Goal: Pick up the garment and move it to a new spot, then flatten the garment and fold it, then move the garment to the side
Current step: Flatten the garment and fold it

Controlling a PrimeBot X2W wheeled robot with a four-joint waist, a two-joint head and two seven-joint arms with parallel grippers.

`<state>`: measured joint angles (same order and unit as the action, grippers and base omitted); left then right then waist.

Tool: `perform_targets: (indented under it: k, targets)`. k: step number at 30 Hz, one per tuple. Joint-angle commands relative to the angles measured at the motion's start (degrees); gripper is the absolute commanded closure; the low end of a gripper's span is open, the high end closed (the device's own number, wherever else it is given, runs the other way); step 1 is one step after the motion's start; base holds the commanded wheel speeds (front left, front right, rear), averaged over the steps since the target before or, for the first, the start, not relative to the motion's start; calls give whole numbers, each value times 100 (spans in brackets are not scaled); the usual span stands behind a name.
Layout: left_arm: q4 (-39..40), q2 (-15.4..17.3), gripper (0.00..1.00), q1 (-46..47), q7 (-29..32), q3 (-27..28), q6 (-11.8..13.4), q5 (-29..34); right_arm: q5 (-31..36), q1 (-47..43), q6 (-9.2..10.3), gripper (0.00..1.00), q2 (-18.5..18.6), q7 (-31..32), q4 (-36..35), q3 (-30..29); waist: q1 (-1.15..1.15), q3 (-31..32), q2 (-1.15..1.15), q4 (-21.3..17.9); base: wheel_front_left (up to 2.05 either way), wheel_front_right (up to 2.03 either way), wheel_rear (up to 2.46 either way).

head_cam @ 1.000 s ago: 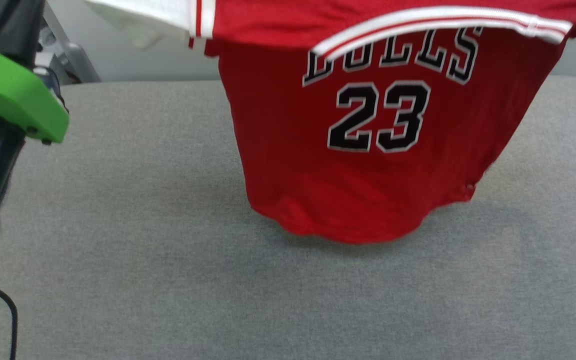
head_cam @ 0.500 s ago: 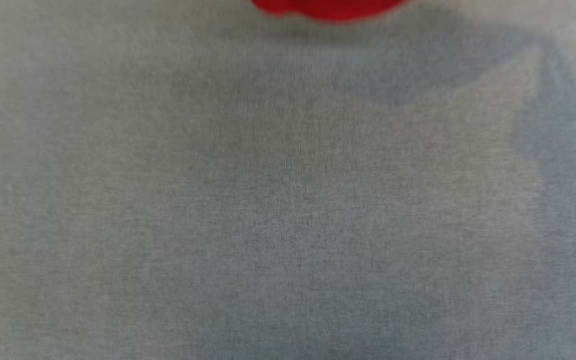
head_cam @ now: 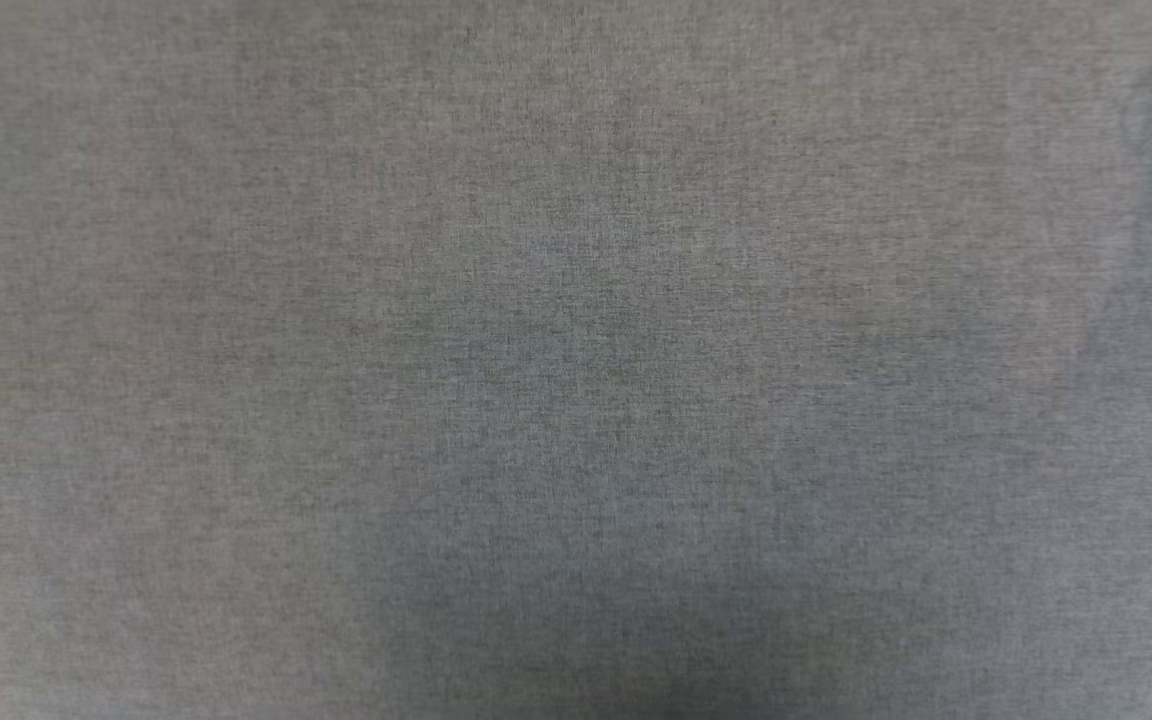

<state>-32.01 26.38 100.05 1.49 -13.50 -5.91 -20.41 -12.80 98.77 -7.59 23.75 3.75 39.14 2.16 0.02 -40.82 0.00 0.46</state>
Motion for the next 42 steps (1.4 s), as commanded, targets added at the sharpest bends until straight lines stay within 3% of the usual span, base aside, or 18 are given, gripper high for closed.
perform_targets:
  k: [1,9,19,31,42]
  targets:
    - [-381,-100,100,-50,-268,-57,-65,-77,42,-69,10,100,-58,-196,324,46,-2,-202,0,64,0,0,0]
    - [-739,-402,100,-1226,-869,-250,-119,-375,-194,-935,10,100,-16,-326,803,421,-2,152,0,195,0,0,0]
    - [-926,-503,100,-3455,-1135,-429,-144,-838,-919,-2859,10,100,219,-144,853,1000,-2,1157,0,242,0,0,0]
    - [-962,-334,100,-5479,-498,-684,-154,-1348,-1801,-4796,10,100,493,214,696,1314,-2,2535,0,306,0,0,0]
    - [-125,-72,100,-7384,207,-731,-126,-1900,-2446,-6384,10,100,863,816,108,1279,-2,3466,0,314,0,0,0]
